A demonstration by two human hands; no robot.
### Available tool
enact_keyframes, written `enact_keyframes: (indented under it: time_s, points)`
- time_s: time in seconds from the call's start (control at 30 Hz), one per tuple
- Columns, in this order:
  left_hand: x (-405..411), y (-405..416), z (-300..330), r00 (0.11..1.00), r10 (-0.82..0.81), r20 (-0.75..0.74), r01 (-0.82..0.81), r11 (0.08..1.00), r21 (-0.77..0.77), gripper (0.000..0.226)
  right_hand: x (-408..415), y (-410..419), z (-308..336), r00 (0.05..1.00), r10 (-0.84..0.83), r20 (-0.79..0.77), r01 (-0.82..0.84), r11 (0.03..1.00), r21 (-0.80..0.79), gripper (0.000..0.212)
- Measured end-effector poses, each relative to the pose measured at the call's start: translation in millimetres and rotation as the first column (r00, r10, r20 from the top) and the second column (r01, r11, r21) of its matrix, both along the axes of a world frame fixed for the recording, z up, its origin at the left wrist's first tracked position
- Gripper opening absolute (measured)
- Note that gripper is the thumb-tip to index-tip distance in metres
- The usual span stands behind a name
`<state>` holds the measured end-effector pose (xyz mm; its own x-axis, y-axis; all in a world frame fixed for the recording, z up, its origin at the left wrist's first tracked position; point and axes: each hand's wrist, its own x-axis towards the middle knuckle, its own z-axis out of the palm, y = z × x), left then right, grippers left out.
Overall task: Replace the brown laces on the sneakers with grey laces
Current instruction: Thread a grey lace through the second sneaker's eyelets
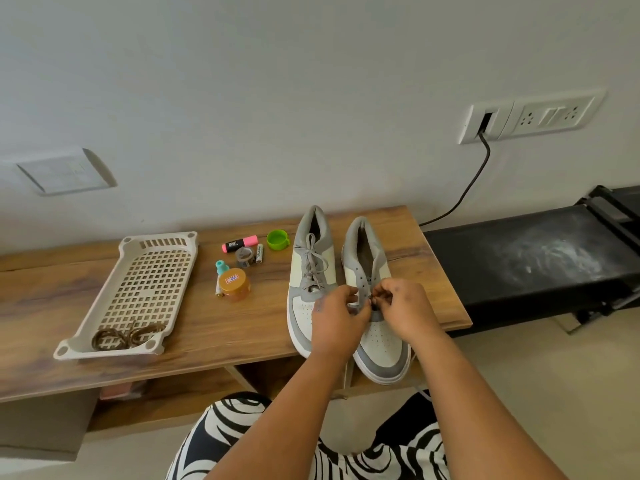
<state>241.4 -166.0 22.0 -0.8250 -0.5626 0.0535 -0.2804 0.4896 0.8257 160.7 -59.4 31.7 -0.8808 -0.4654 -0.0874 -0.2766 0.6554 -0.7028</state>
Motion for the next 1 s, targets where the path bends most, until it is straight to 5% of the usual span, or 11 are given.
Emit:
enact_keyframes:
  time_s: [0.23,0.5,0.67,0.87,1.0]
  points:
    - [1,-7,-4,1.000,-0.029,-0.012,0.029,0.999,0.017,0.022,-7,2,-7,0.958,-0.082,0.276,0.147,0.963,-0.225,0.009]
    - [2,-8,-4,1.000,0.014,0.023,-0.015,0.999,0.048,0.019,-16,-2,-6,0.936,-0.030,0.352,0.067,0.993,-0.095,0.006]
    - [3,-4,-6,0.999,0.032,0.042,-0.034,0.998,0.059,0.022,-15,2,-12,0.886,0.036,0.463,0.095,0.962,-0.256,0.014]
    - [-6,-6,-5,0.994,0.092,0.059,-0.105,0.955,0.278,0.009,-15,5,-7,0.944,0.085,0.320,-0.028,0.983,-0.180,0.013]
    - [-2,-19,13,0.987,0.124,-0.103,-0.054,0.856,0.514,0.010,-15,5,-6,0.966,0.105,0.236,-0.087,0.993,-0.085,0.012]
